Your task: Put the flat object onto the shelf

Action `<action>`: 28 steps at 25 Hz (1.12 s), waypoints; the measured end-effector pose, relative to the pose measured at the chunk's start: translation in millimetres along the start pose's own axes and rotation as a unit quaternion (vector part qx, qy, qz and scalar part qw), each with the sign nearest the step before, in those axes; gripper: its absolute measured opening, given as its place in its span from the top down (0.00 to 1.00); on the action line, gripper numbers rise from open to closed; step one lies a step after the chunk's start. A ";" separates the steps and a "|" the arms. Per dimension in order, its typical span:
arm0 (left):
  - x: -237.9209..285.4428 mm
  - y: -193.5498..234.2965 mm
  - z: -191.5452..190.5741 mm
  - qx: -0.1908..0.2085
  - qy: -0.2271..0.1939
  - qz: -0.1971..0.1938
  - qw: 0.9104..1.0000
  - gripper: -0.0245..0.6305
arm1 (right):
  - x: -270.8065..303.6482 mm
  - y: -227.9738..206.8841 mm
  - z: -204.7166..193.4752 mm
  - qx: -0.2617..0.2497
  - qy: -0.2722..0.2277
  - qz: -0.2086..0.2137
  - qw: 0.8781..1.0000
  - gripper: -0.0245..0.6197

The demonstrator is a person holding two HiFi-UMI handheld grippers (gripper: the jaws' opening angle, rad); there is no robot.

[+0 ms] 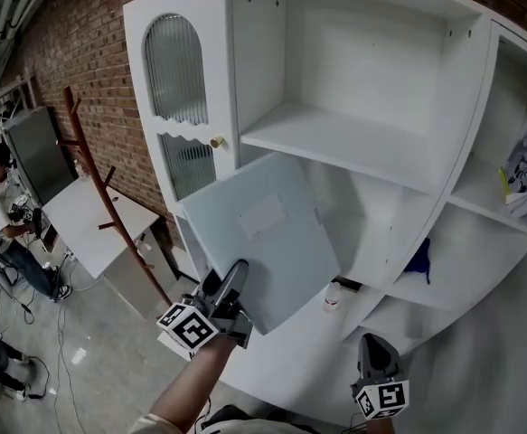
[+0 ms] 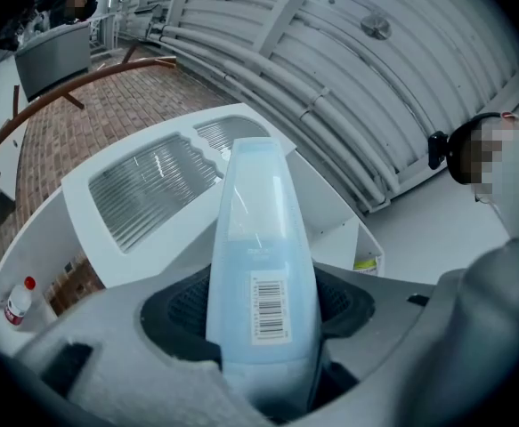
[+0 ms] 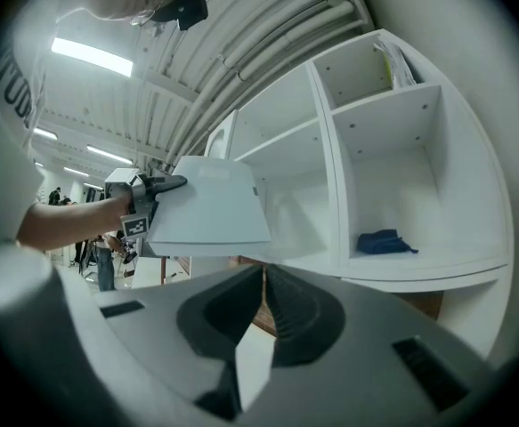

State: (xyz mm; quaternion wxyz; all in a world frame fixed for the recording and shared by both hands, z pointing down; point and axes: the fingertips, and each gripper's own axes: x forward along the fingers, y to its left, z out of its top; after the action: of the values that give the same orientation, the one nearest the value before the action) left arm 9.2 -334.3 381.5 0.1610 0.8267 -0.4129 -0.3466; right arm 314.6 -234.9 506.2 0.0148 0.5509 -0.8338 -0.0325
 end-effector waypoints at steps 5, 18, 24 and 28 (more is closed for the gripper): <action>16.8 2.2 1.4 -0.002 -0.012 0.015 1.000 0.53 | 3.3 1.1 7.1 0.001 -0.009 0.006 1.000 0.91; 68.2 14.2 -24.2 0.021 -0.021 0.019 0.999 0.52 | 27.3 18.8 27.7 0.022 -0.018 0.033 0.999 0.91; 91.2 15.8 -34.0 0.033 -0.023 0.017 0.999 0.51 | 49.0 27.5 33.4 0.038 -0.020 0.048 0.998 0.91; 109.5 17.2 -40.2 0.036 -0.022 0.016 0.999 0.50 | 65.8 36.1 39.6 0.038 -0.023 0.062 0.997 0.91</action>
State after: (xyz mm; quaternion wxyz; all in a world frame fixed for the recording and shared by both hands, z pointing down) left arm 73.5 -432.6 371.3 0.1275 0.8171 -0.4421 -0.3473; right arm 253.2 -279.8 468.5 -0.0234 0.4976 -0.8670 -0.0122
